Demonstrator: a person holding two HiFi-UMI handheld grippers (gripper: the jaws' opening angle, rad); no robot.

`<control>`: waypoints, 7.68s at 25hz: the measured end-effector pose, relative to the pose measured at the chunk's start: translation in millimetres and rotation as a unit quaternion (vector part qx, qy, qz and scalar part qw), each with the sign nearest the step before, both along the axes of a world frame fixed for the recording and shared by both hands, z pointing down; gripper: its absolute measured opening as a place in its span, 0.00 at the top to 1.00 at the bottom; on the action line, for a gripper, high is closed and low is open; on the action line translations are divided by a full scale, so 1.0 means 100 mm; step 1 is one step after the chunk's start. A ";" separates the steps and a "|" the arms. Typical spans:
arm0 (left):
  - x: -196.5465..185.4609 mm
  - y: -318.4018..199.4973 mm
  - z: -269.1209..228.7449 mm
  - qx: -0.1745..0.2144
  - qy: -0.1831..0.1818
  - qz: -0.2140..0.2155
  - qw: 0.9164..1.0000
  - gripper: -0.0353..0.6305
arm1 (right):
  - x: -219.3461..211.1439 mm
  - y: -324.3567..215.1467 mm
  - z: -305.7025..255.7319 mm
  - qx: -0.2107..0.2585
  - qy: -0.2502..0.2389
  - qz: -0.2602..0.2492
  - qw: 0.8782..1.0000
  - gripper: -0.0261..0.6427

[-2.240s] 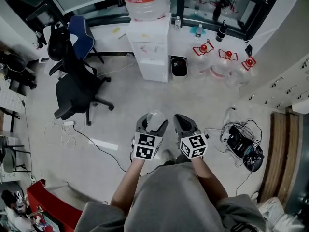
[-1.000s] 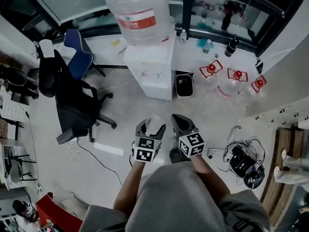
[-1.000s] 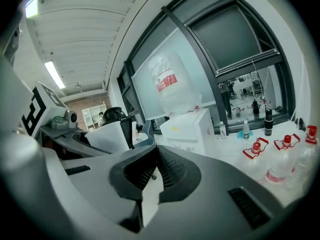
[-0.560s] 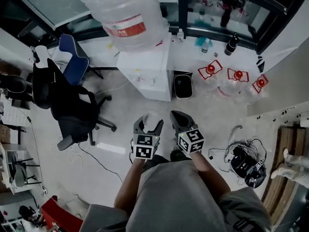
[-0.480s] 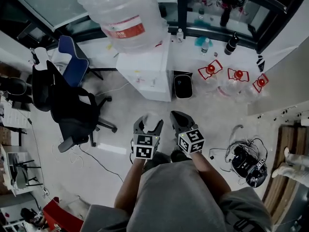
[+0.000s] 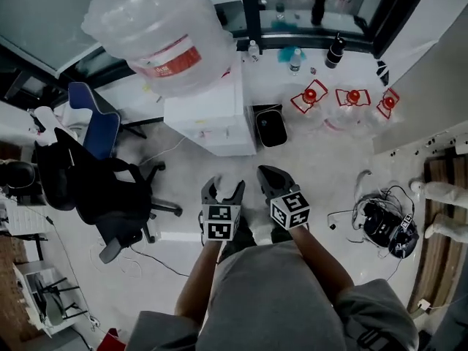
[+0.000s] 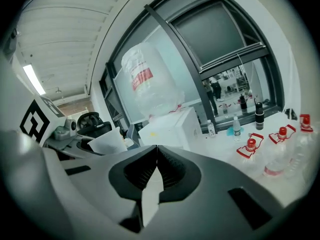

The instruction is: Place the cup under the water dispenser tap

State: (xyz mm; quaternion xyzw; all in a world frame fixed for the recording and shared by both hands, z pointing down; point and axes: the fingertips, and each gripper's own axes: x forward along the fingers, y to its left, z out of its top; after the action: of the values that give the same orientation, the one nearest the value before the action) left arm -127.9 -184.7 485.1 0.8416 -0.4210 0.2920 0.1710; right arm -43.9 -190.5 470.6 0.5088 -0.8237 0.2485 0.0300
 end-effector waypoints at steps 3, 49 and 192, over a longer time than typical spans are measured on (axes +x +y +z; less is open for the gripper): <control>-0.09 -0.16 0.07 0.003 0.001 0.025 1.000 0.52 | -0.08 -0.12 0.05 -0.005 0.004 0.034 0.999 0.94; -0.23 -1.29 2.17 -0.016 -0.031 0.073 0.997 0.52 | 0.03 -0.62 1.79 -0.074 0.001 0.174 0.982 0.94; 0.34 -1.05 -1.50 0.116 0.200 0.111 0.967 0.93 | 0.09 -0.72 -1.24 0.116 0.026 0.113 0.986 0.94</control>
State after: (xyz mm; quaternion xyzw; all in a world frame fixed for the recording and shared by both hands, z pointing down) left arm -93.6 -289.2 334.7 0.9384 -0.3131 0.0844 0.1195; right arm -35.1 -262.8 346.6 0.6054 -0.7827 0.1398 -0.0356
